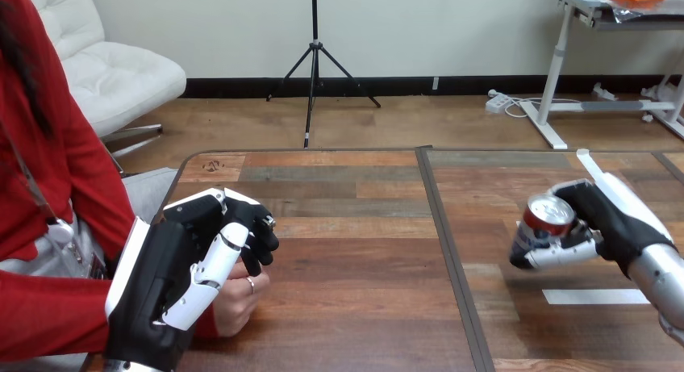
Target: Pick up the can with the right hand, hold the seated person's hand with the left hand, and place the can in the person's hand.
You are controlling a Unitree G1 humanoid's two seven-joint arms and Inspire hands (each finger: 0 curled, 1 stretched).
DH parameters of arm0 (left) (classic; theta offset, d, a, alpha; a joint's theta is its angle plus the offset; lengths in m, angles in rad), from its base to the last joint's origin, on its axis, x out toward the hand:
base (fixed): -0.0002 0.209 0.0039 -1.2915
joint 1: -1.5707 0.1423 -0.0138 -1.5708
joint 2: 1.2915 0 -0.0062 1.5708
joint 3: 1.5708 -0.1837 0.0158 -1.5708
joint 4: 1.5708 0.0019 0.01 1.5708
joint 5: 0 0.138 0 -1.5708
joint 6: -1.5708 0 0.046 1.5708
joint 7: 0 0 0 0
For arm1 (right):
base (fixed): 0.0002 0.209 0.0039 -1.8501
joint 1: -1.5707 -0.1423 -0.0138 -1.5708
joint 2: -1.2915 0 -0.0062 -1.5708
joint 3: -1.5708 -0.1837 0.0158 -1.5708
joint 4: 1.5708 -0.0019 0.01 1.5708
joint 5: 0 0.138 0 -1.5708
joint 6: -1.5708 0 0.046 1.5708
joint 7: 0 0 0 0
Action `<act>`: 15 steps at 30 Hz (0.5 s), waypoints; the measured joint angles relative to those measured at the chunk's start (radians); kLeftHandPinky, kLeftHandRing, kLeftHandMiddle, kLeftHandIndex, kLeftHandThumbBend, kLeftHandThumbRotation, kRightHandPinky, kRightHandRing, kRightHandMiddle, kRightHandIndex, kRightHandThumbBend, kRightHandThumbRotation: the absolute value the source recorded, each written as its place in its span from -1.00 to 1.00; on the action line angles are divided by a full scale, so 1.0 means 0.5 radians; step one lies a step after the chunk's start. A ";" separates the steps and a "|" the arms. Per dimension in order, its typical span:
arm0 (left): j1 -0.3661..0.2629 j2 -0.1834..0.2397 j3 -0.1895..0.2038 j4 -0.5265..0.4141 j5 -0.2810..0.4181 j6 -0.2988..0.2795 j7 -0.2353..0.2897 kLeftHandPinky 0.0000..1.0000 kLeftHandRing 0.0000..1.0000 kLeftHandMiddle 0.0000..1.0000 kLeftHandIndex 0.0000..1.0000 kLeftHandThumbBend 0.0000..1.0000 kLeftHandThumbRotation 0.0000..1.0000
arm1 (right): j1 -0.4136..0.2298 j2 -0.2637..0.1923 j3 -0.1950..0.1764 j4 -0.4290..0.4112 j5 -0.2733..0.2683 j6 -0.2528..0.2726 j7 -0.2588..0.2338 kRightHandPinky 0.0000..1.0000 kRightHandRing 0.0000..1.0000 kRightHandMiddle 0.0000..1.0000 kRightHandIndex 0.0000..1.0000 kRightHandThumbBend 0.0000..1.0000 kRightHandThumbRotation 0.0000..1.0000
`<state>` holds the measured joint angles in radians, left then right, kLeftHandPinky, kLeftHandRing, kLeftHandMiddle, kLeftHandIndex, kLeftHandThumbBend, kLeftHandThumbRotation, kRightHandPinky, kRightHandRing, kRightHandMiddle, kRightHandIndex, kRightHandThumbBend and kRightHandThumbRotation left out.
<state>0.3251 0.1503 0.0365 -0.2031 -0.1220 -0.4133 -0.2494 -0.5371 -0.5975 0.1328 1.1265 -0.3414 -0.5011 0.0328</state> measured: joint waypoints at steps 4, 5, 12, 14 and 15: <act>0.000 0.000 0.001 0.000 0.000 0.000 -0.001 -0.44 -0.24 -0.14 -0.11 -0.24 0.31 | 0.011 0.000 -0.011 -0.070 0.015 -0.027 0.015 -0.27 -0.21 -0.10 -0.05 0.52 -1.00; 0.000 0.000 0.001 0.000 0.001 0.000 0.000 -0.44 -0.24 -0.14 -0.11 -0.25 0.30 | 0.014 -0.001 -0.013 -0.090 0.016 -0.033 0.016 -0.27 -0.20 -0.10 -0.05 0.52 -1.00; -0.001 0.001 0.002 0.000 0.030 0.000 0.002 -0.42 -0.23 -0.14 -0.11 -0.26 0.28 | 0.035 -0.026 -0.015 -0.210 0.015 -0.057 0.029 -0.24 -0.19 -0.09 -0.05 0.51 -1.00; -0.001 0.002 0.004 0.000 0.036 -0.002 0.002 -0.41 -0.23 -0.13 -0.11 -0.27 0.27 | 0.041 -0.040 -0.015 -0.238 0.015 -0.066 0.033 -0.23 -0.18 -0.09 -0.05 0.52 -1.00; -0.001 0.002 0.006 0.000 0.041 -0.004 0.002 -0.41 -0.23 -0.13 -0.11 -0.27 0.26 | 0.044 -0.047 -0.015 -0.251 0.014 -0.070 0.033 -0.23 -0.18 -0.09 -0.05 0.52 -1.00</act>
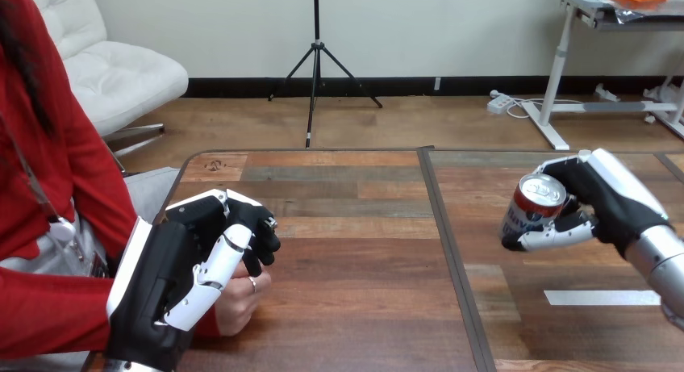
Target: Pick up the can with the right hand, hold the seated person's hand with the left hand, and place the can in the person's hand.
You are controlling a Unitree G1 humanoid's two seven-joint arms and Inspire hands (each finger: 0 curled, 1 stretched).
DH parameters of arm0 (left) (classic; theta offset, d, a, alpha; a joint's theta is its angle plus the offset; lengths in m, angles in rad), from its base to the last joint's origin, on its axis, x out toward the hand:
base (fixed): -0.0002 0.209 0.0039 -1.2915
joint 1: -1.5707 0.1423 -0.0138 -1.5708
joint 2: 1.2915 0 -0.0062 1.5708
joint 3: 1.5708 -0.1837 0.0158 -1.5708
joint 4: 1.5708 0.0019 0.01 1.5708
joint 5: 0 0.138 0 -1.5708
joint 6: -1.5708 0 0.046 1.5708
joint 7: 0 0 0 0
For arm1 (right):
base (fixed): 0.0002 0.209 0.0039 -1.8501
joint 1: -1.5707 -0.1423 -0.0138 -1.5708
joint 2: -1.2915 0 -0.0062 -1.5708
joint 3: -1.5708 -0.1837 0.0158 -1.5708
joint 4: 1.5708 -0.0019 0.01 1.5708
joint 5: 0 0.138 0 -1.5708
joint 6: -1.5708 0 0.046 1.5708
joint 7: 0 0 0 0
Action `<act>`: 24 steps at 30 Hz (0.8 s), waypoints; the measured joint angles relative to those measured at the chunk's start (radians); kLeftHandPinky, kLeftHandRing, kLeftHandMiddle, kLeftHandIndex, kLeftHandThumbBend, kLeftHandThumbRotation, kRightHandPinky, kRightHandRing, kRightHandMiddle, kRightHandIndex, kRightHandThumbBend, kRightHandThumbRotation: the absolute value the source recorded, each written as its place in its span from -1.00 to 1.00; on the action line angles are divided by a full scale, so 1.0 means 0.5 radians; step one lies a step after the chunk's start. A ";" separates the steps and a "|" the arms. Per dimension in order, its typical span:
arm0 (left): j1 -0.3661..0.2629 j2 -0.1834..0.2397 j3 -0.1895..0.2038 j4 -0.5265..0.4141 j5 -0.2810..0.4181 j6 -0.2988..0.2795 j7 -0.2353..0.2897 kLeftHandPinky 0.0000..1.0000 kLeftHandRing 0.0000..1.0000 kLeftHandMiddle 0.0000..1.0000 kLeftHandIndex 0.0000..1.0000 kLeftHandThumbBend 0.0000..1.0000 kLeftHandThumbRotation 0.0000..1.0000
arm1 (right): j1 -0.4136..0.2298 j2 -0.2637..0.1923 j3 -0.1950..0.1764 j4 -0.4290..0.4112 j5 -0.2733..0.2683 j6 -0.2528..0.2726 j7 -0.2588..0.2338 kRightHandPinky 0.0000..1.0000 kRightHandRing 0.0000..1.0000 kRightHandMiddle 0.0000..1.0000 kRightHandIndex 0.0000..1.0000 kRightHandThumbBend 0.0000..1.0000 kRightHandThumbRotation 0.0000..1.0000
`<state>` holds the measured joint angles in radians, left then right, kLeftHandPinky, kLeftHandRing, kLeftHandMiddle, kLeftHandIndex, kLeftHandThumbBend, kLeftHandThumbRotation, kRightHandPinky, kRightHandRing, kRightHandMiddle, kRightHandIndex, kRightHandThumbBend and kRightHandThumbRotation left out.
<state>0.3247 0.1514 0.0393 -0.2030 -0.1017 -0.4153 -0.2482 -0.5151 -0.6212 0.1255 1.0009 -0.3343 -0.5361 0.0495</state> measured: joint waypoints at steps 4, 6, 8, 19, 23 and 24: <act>0.000 0.006 0.019 0.002 0.041 -0.031 0.001 -0.38 -0.20 -0.11 -0.09 -0.27 0.24 | 0.009 -0.028 0.000 -0.056 -0.001 -0.003 0.004 -0.20 -0.16 -0.08 -0.05 0.51 -1.00; -0.001 0.015 0.034 0.002 0.083 -0.054 0.008 -0.35 -0.18 -0.08 -0.08 -0.22 0.23 | 0.013 -0.040 -0.007 -0.088 0.000 0.001 0.014 -0.18 -0.15 -0.07 -0.05 0.51 -1.00; -0.003 0.030 0.048 -0.001 0.138 -0.069 0.023 -0.31 -0.15 -0.06 -0.05 -0.10 0.23 | 0.021 -0.052 -0.016 -0.122 0.002 0.007 0.025 -0.16 -0.14 -0.07 -0.05 0.51 -1.00; -0.004 0.142 0.161 -0.071 0.458 -0.071 0.091 -0.02 0.23 0.32 0.31 0.65 0.17 | 0.063 -0.111 -0.040 -0.245 0.009 0.034 0.074 -0.14 -0.14 -0.07 -0.05 0.51 -1.00; 0.001 0.193 0.216 -0.162 0.612 -0.026 0.107 0.14 0.48 0.57 0.51 0.88 0.15 | 0.078 -0.116 -0.048 -0.258 0.009 0.044 0.075 -0.15 -0.15 -0.07 -0.05 0.52 -1.00; 0.002 0.207 0.228 -0.187 0.642 -0.013 0.109 0.18 0.53 0.62 0.54 0.90 0.14 | 0.082 -0.116 -0.050 -0.260 0.009 0.047 0.075 -0.15 -0.15 -0.07 -0.05 0.52 -1.00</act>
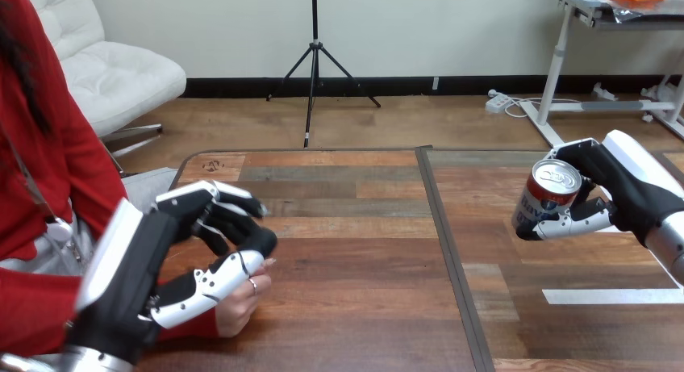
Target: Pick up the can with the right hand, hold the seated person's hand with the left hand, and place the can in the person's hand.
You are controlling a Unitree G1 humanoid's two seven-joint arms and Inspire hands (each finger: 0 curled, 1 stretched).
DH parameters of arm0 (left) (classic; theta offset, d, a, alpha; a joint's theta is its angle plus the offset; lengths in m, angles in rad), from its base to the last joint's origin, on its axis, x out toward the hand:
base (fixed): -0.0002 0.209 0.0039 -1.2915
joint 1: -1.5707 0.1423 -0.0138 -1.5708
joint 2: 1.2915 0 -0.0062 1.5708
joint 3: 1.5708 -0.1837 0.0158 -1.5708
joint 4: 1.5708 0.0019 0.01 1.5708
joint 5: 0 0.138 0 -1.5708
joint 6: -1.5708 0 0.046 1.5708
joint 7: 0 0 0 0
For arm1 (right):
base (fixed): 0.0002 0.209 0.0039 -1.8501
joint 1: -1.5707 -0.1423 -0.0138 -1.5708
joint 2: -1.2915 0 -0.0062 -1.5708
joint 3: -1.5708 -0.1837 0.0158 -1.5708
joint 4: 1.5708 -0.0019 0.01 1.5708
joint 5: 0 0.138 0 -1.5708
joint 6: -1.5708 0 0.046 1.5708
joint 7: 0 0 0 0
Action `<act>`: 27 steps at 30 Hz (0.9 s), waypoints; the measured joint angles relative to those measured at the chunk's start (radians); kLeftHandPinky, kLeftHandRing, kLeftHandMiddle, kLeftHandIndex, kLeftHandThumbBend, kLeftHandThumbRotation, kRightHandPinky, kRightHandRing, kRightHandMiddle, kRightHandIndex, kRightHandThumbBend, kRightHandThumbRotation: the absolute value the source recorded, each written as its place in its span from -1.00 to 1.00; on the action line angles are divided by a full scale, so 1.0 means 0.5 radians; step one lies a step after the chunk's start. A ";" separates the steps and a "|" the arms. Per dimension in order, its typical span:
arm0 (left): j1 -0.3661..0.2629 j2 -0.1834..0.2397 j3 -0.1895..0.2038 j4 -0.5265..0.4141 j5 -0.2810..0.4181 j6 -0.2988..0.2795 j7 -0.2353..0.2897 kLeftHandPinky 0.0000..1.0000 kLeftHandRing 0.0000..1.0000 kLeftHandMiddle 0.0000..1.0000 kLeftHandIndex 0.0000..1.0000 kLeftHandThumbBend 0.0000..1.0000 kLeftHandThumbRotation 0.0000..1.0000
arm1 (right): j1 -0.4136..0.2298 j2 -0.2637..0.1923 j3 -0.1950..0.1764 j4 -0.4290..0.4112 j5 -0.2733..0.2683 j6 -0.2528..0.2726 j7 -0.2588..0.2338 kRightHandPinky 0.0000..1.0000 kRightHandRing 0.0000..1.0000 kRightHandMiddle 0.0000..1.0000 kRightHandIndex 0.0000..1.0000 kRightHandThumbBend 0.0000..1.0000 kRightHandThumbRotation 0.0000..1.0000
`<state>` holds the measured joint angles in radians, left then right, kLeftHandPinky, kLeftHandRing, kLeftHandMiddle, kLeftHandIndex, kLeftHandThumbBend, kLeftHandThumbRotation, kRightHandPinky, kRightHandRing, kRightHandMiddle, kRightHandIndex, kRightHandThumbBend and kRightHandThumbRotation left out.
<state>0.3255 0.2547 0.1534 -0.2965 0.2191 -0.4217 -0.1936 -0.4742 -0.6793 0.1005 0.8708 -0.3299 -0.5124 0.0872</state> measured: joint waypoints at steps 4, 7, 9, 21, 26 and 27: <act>0.000 0.043 0.049 -0.093 0.077 0.045 0.001 0.28 0.68 0.75 0.65 0.96 0.10 | 0.011 0.000 -0.001 0.000 0.000 0.007 0.000 -0.14 -0.14 -0.07 -0.05 0.51 -1.00; -0.002 0.061 0.071 -0.152 0.115 0.077 0.010 0.35 0.79 0.86 0.74 0.99 0.10 | 0.019 0.000 -0.001 0.000 -0.001 0.008 0.000 -0.13 -0.14 -0.07 -0.05 0.50 -1.00; -0.003 0.069 0.080 -0.186 0.134 0.097 0.015 0.38 0.82 0.90 0.77 0.99 0.10 | 0.023 0.000 -0.001 0.000 -0.001 0.008 0.000 -0.12 -0.13 -0.07 -0.05 0.50 -1.00; -0.009 0.096 0.081 -0.247 0.388 0.166 0.053 0.43 0.88 0.95 0.89 1.00 0.26 | 0.028 0.000 -0.001 0.003 -0.005 0.016 0.000 -0.14 -0.12 -0.08 -0.05 0.50 -1.00; -0.009 0.116 0.081 -0.245 0.478 0.169 0.061 0.47 0.88 0.93 0.90 1.00 0.29 | 0.027 0.000 0.000 0.008 -0.008 0.025 0.000 -0.17 -0.15 -0.09 -0.05 0.50 -1.00; -0.010 0.121 0.081 -0.245 0.489 0.168 0.063 0.47 0.87 0.92 0.90 1.00 0.29 | 0.028 0.000 0.000 0.010 -0.009 0.026 0.000 -0.18 -0.15 -0.09 -0.05 0.50 -1.00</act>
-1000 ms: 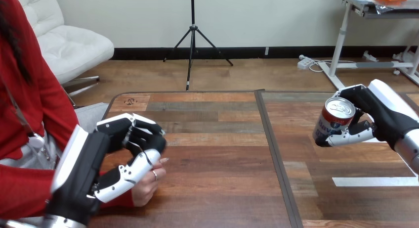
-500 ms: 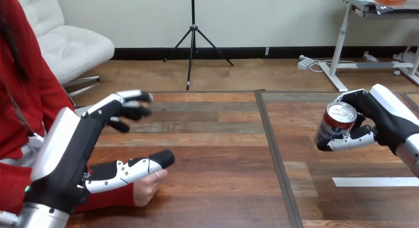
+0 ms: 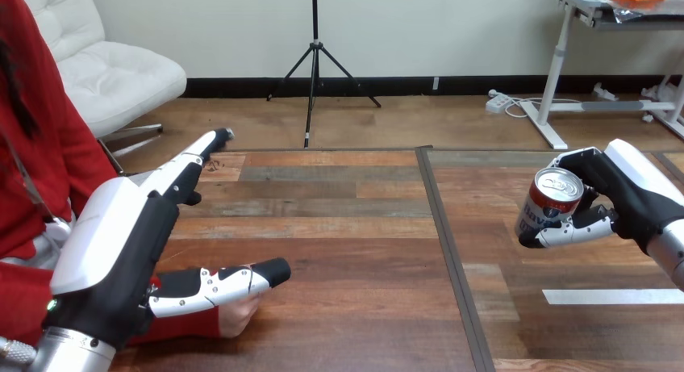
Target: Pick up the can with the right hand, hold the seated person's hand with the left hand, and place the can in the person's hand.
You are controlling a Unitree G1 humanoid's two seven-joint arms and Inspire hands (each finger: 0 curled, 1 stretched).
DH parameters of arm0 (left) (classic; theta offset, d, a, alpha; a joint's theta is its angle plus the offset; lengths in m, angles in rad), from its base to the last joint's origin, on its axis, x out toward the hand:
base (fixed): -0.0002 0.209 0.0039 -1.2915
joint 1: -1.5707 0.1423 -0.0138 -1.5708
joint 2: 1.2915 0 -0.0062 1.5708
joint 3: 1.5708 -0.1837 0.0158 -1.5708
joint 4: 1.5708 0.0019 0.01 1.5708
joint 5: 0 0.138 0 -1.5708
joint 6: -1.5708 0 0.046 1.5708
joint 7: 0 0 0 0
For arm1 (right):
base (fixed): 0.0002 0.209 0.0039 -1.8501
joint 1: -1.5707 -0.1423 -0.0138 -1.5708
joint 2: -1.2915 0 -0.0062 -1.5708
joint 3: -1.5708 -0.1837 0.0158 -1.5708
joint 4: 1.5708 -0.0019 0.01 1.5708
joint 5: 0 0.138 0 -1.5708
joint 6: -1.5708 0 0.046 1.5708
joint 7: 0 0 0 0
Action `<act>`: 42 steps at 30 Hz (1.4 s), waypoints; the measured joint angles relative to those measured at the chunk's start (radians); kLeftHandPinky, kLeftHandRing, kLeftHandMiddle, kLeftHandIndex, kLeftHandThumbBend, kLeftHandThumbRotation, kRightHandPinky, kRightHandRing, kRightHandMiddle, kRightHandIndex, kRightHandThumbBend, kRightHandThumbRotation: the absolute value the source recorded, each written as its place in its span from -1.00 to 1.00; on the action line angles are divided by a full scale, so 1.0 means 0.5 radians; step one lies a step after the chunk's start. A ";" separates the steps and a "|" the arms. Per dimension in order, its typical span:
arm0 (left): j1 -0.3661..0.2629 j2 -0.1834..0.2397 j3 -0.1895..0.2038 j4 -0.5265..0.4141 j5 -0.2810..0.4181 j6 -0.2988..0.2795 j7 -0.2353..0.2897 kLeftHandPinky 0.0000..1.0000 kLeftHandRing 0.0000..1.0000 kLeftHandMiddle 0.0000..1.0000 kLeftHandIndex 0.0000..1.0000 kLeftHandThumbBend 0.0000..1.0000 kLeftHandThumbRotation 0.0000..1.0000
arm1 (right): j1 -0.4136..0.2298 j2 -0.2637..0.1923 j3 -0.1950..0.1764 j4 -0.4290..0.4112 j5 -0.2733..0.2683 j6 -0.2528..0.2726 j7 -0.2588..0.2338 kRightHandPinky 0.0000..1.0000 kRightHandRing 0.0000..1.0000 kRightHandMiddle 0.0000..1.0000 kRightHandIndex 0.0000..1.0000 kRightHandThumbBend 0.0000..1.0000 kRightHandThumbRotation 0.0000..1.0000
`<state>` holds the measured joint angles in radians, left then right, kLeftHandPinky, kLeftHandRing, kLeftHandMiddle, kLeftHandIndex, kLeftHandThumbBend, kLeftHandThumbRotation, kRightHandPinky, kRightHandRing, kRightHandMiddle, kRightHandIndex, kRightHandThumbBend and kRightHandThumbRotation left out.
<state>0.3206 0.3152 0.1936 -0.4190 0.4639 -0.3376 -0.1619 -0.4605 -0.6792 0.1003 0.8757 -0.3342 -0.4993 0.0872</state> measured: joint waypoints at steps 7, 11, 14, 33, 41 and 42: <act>-0.017 0.041 -0.001 0.002 0.023 0.001 0.005 0.47 0.83 0.87 0.86 1.00 0.24 | 0.000 0.000 0.002 0.019 -0.008 0.003 -0.001 -0.20 -0.16 -0.09 -0.05 0.51 -1.00; -0.036 0.065 -0.003 0.000 0.040 0.036 -0.006 0.41 0.78 0.83 0.84 1.00 0.21 | 0.000 0.001 0.003 0.037 -0.010 0.002 -0.001 -0.20 -0.16 -0.09 -0.05 0.52 -1.00; -0.053 0.083 -0.006 0.000 0.066 0.079 -0.027 0.36 0.73 0.80 0.83 1.00 0.16 | 0.000 0.001 0.003 0.051 -0.012 0.002 -0.001 -0.21 -0.16 -0.09 -0.05 0.52 -1.00; -0.162 0.329 -0.065 0.097 0.117 0.134 -0.225 0.27 0.66 0.75 0.72 1.00 -0.14 | 0.000 0.001 0.004 0.081 -0.039 0.002 -0.001 -0.19 -0.16 -0.09 -0.06 0.53 -1.00; -0.254 0.433 -0.073 0.167 0.143 0.142 -0.277 0.23 0.63 0.72 0.67 1.00 -0.18 | 0.000 0.001 0.004 0.082 -0.043 0.002 -0.001 -0.20 -0.17 -0.09 -0.06 0.54 -1.00; -0.267 0.448 -0.075 0.174 0.159 0.142 -0.283 0.22 0.62 0.71 0.66 1.00 -0.19 | 0.000 0.001 0.004 0.082 -0.043 0.002 -0.001 -0.21 -0.17 -0.09 -0.06 0.54 -1.00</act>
<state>0.1870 0.5390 0.1562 -0.3322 0.5435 -0.2665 -0.3036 -0.4607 -0.6787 0.1023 0.9166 -0.3555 -0.4981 0.0865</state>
